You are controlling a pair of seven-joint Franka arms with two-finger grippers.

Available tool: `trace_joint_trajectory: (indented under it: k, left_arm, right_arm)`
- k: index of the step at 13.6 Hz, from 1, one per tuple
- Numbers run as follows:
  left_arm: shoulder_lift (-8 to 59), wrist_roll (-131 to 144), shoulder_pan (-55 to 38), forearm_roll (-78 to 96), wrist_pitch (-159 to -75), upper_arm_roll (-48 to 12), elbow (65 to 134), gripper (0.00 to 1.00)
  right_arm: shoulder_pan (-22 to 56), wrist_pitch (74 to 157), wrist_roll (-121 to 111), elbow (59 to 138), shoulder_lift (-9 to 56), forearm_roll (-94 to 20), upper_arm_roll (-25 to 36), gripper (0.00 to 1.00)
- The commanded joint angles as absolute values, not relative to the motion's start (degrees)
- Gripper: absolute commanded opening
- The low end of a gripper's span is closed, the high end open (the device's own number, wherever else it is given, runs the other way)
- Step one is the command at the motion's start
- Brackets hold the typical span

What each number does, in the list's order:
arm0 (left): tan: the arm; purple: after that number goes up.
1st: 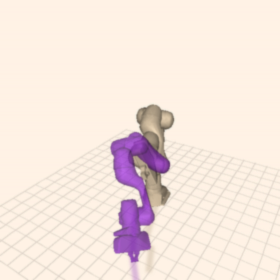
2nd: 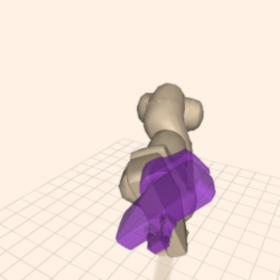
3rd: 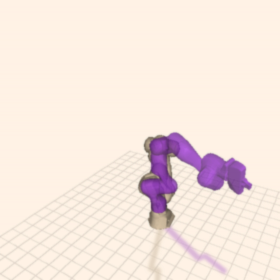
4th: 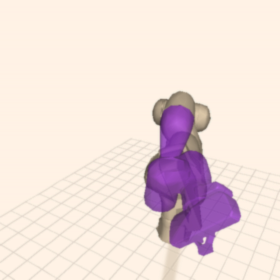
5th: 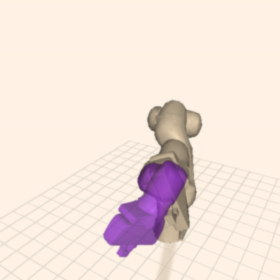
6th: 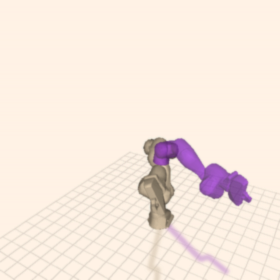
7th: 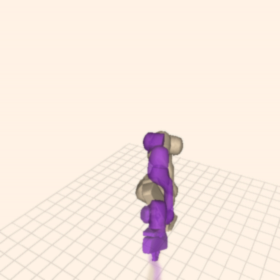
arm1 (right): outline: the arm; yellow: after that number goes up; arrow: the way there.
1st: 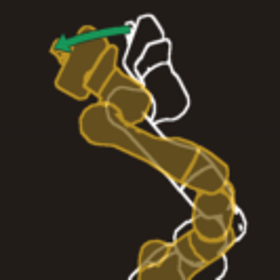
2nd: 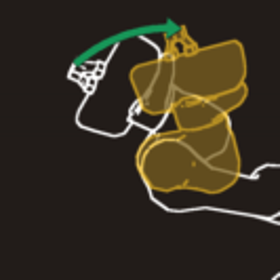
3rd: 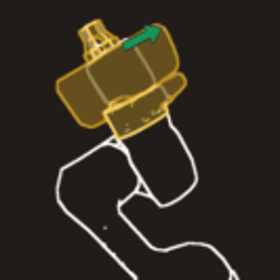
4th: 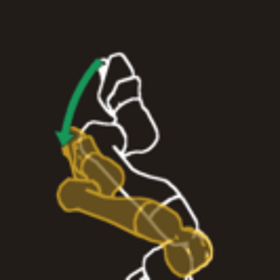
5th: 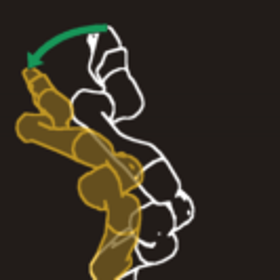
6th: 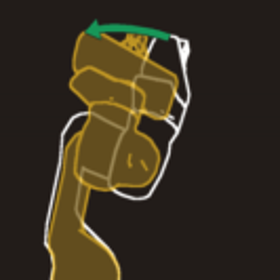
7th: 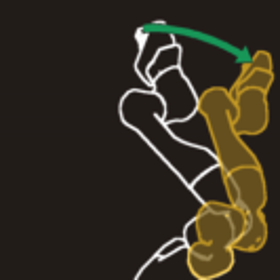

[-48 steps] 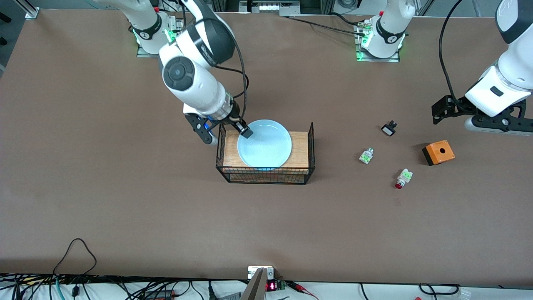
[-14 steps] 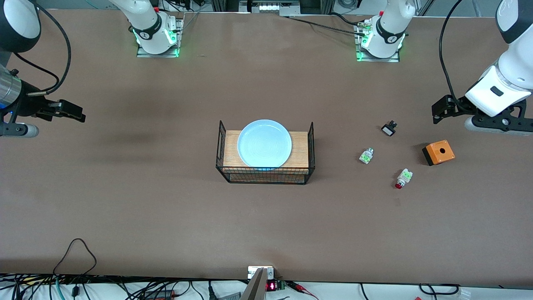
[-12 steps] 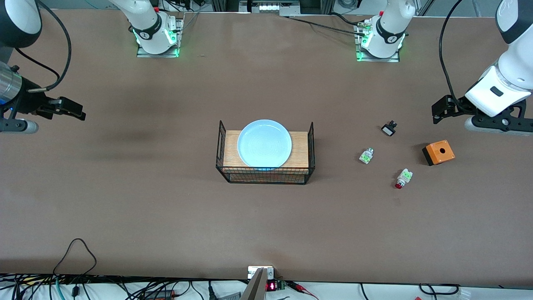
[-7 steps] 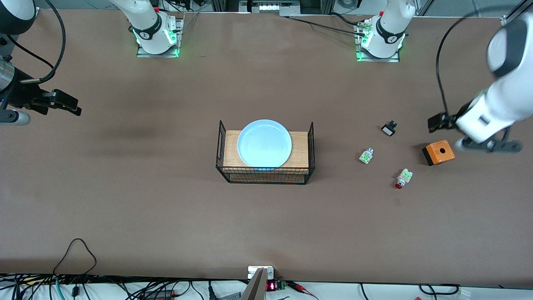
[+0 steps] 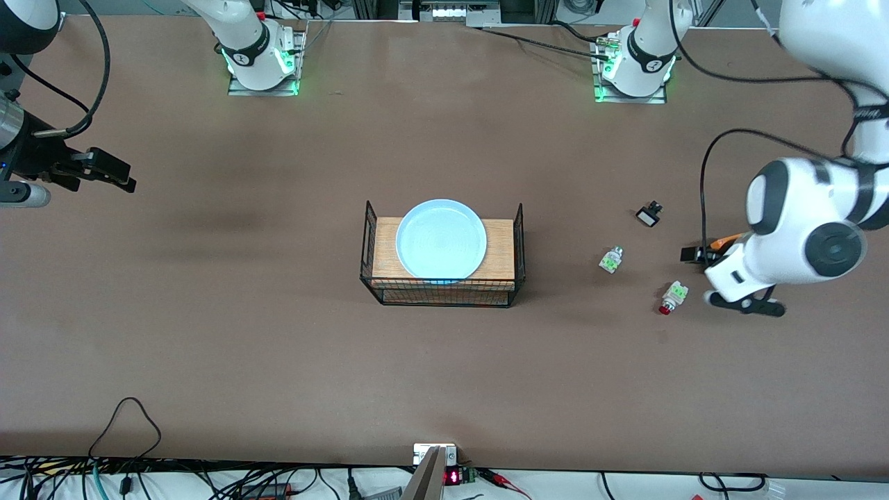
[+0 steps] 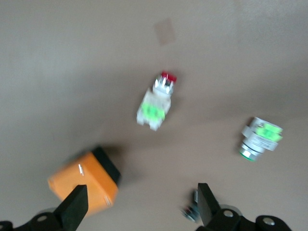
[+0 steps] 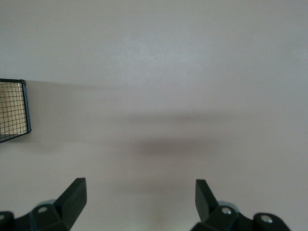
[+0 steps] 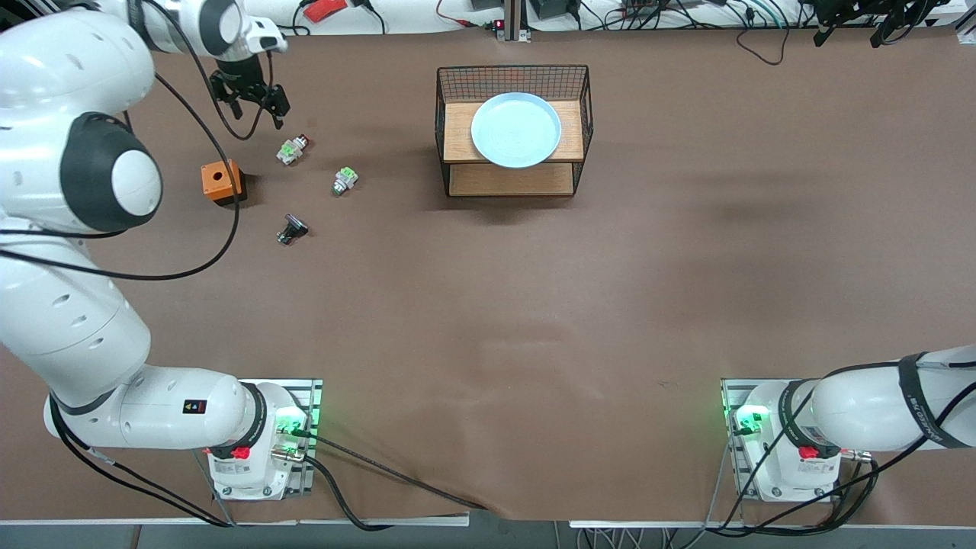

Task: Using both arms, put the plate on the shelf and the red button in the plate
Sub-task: 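Reach the left gripper down and grasp the red-capped button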

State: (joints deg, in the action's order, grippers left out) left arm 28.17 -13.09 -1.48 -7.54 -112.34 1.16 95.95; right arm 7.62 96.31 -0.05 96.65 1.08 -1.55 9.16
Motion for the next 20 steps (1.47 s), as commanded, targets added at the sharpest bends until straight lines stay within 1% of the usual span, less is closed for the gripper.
trace_joint_trajectory:
  k: [1, 3, 6, 9, 10, 11, 12, 13, 14, 16, 17, 18, 20]
  left_arm:
    - [32.9, -19.0, -1.4, -9.3, -117.5, 0.9, 94.6, 1.0]
    - [35.8, -19.5, -1.6, -9.5, -122.2, 0.7, 94.7, 1.0]
    - [38.9, -22.0, -1.5, -9.5, -124.5, 0.7, 95.1, 1.0]
    - [39.7, -22.4, -1.4, -9.4, -125.6, 0.7, 95.8, 0.99]
    - [40.4, -22.4, -1.5, -9.4, -126.7, 0.7, 95.8, 0.93]
    - [40.5, -22.4, -1.3, -9.4, -127.1, 0.7, 95.8, 0.7]
    - [40.6, -22.4, -1.4, -9.3, -127.2, 0.7, 95.8, 0.52]
    - [41.1, -22.3, -1.1, -9.3, -127.2, 0.6, 95.8, 0.39]
    - [41.3, -22.4, -1.7, -9.4, -127.1, 0.7, 95.5, 0.33]
    - [41.0, -22.8, -1.8, -9.4, -126.2, 0.7, 95.5, 0.18]
    - [40.8, -22.7, -1.7, -9.3, -126.1, 0.7, 95.0, 0.13]
    - [40.1, -22.7, -1.5, -9.4, -125.8, 0.6, 94.8, 0.09]
    - [35.8, -22.6, -1.8, -9.3, -121.6, -0.3, 94.7, 0.08]
  right_arm:
    - [7.8, 95.5, -0.9, 96.0, 1.0, -1.5, 9.3, 1.0]
    - [7.8, 95.4, -0.9, 96.0, 1.0, -1.5, 9.3, 1.0]
    - [7.8, 95.1, -1.0, 95.9, 1.0, -1.5, 9.2, 1.0]
    - [7.9, 94.7, -1.0, 95.8, 1.0, -1.5, 9.2, 1.0]
    - [7.8, 94.7, -1.0, 95.6, 1.0, -1.5, 9.2, 1.0]
    - [7.8, 94.7, -1.0, 95.6, 1.0, -1.5, 9.2, 1.0]
    - [7.8, 94.7, -1.0, 95.6, 1.0, -1.4, 9.2, 1.0]
    - [7.8, 94.7, -1.1, 95.6, 1.0, -1.5, 9.2, 1.0]
    - [7.8, 94.6, -1.1, 95.6, 1.0, -1.4, 9.2, 1.0]
    - [7.8, 94.1, -1.1, 95.5, 0.9, -1.5, 9.2, 1.0]
    - [7.8, 94.0, -1.1, 95.5, 0.9, -1.5, 9.2, 1.0]
    - [7.8, 94.0, -1.1, 95.5, 0.9, -1.4, 9.2, 1.0]
    - [7.8, 94.0, -1.1, 95.5, 0.9, -1.4, 9.2, 1.0]
